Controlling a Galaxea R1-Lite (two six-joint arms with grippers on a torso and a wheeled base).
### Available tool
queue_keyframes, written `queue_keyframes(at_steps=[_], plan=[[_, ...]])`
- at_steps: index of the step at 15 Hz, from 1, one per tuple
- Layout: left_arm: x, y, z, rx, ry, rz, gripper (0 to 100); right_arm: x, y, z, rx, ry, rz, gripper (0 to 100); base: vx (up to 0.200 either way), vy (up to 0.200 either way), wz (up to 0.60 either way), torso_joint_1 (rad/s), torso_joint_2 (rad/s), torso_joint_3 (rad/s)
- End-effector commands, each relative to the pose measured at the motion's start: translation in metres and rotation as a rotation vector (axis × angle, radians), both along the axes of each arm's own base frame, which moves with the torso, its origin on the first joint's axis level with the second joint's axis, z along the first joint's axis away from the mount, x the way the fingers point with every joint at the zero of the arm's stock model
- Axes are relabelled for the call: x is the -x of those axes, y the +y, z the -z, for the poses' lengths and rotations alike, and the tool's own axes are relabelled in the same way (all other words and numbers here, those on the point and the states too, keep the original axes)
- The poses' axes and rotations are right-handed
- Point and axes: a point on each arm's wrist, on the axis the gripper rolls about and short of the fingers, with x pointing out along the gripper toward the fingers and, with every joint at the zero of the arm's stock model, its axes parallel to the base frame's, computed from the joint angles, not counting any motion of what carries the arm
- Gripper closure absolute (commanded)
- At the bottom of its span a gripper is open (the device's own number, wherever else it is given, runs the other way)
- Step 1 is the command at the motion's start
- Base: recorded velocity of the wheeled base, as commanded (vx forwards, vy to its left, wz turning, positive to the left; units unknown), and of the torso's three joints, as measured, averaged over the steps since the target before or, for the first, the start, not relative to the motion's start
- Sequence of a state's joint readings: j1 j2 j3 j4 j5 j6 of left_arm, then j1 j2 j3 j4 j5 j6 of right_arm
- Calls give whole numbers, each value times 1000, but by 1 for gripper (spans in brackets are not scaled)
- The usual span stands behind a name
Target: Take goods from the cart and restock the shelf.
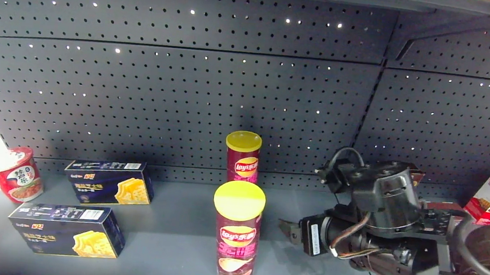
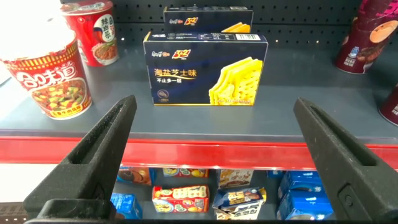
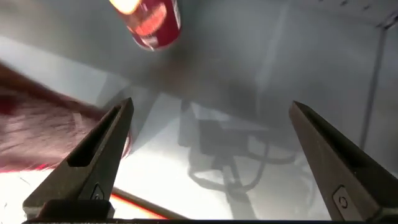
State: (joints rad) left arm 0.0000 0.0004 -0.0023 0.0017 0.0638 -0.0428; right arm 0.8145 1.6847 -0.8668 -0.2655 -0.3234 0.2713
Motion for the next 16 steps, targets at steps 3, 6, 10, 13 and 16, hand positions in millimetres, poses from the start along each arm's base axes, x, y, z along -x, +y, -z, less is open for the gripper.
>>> queue_keyframes(at_steps=[3,6,10,13,16], plan=[[0,0,0,0,0,-1,0,37,-38,-30,-82,-79,-2,0,0,0,0,0,0,0],[0,0,0,0,0,-1,0,73,-82,-37,-123,-136,9,0,0,0,0,0,0,0],[0,0,0,0,-1,-1,0,111,-133,-42,-147,-268,40,0,0,0,0,0,0,0],[0,0,0,0,-1,-1,0,138,-183,-41,-123,-421,190,0,0,0,0,0,0,0],[0,0,0,0,0,-1,0,178,-207,-11,-75,-536,323,0,0,0,0,0,0,0]])
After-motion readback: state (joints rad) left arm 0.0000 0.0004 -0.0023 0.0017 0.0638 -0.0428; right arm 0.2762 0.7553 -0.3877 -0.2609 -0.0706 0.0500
